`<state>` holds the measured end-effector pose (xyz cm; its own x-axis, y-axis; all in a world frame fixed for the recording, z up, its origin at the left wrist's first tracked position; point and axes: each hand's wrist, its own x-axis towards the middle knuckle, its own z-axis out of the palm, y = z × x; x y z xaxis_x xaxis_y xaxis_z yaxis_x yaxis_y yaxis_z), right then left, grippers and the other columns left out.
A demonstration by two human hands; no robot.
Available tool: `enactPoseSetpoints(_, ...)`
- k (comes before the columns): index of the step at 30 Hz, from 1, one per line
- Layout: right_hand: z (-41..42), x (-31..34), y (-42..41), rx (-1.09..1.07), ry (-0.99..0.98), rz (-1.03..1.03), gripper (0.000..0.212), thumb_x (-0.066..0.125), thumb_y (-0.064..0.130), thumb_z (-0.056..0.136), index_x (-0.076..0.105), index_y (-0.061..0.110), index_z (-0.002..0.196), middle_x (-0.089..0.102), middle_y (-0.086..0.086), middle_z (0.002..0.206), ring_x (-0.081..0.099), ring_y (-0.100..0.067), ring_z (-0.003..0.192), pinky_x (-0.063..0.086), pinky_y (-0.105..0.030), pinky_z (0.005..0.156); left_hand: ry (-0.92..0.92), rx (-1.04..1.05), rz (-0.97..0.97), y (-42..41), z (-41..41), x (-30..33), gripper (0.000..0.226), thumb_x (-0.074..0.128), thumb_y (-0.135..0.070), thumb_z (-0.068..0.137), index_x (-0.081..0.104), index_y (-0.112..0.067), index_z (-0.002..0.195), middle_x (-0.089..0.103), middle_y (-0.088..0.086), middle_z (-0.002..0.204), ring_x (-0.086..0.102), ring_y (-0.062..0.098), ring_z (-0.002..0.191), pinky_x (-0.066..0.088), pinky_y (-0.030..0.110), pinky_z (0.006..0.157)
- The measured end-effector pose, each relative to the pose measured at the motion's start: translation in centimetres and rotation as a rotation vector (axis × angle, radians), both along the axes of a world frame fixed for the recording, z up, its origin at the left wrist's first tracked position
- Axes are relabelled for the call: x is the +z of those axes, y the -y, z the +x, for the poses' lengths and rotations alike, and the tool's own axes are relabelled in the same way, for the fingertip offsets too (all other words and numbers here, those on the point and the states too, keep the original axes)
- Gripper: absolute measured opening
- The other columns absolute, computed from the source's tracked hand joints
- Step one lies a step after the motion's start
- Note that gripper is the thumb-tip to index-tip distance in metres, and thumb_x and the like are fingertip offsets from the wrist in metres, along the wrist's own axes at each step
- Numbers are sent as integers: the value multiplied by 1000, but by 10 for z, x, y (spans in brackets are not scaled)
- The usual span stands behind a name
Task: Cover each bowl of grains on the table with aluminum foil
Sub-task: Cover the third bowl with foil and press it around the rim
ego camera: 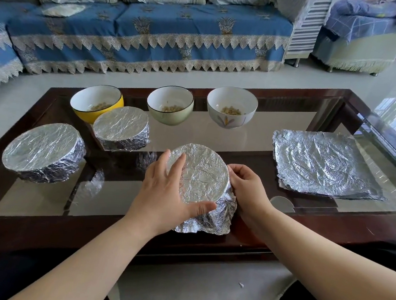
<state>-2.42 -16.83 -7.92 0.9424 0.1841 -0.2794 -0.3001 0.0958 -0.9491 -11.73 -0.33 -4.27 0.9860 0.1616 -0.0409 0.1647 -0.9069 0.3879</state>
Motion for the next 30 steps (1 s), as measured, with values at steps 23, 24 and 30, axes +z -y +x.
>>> enactPoseSetpoints(23,15,25,9,276,508,-580,28,51,42,97,59,33,122,58,11,83,56,0,70,44,-21,69,-60,20,176,10,3,8,139,-13,-102,43,-2,-24,157,-9,10,164,-2,33,149,8,46,121)
enactPoseSetpoints(24,14,24,10,288,553,-646,32,50,45,97,57,34,126,60,10,92,59,-2,80,46,-24,76,-48,19,200,9,3,9,139,-19,-100,43,4,-23,157,-2,11,164,1,34,149,8,47,120)
enactPoseSetpoints(30,15,21,12,353,653,-785,42,45,51,96,50,33,134,61,4,115,62,-12,95,50,-35,87,105,-66,267,-4,22,25,113,-14,-87,70,22,-21,155,10,9,164,7,27,151,6,44,121)
